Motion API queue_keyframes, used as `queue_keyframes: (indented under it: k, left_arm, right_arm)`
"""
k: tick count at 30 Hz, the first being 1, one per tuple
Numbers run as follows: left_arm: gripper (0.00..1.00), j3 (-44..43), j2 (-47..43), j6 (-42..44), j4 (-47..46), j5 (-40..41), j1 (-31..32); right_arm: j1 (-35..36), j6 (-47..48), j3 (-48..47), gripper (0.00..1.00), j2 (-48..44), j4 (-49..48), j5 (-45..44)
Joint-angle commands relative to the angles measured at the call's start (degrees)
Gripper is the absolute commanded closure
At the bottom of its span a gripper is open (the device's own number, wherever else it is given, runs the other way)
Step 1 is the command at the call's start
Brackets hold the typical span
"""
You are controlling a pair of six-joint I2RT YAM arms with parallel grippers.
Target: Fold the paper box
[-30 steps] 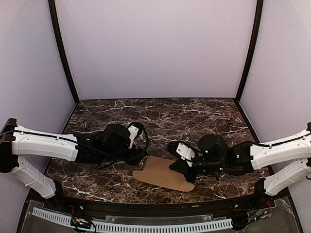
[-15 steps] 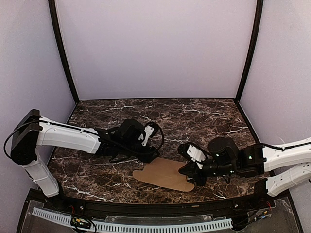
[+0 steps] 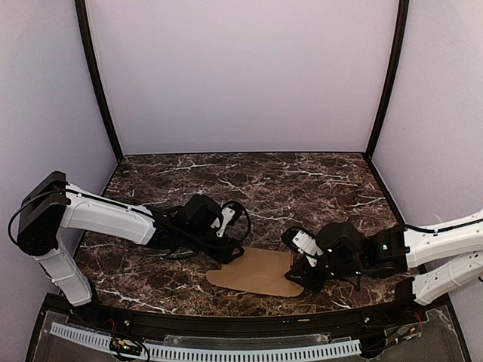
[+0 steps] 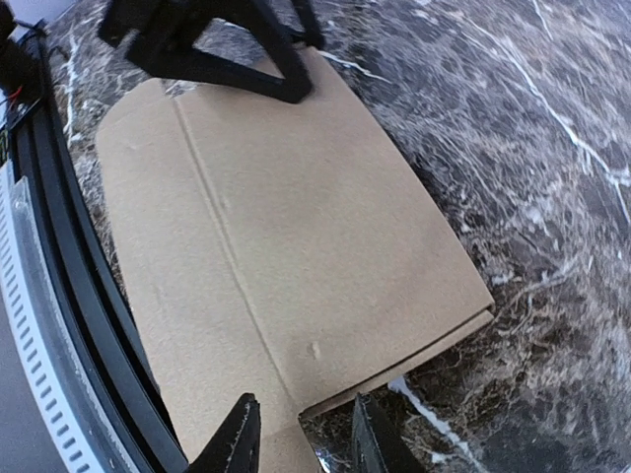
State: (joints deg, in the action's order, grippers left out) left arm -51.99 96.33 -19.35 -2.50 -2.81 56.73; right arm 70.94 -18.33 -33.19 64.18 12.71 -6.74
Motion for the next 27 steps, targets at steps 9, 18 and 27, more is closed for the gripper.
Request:
queue_keyframes:
  k: [9, 18, 27]
  left_arm:
    - [0.41, 4.2, -3.4, -7.2, 0.0, -4.6, -0.4]
    - [0.38, 1.8, -4.5, -11.1, 8.2, -3.6, -0.4]
    - [0.29, 1.2, -10.5, -15.5, 15.9, -2.4, -0.4]
  right_arm:
    - [-1.0, -11.1, -4.2, 0.51, 5.7, 2.0, -3.8]
    - [-3.4, -18.1, -3.8, 0.47, 9.8, -0.9, -0.1]
    - [-4.6, -22.1, -2.7, 0.43, 13.1, -5.6, 4.3]
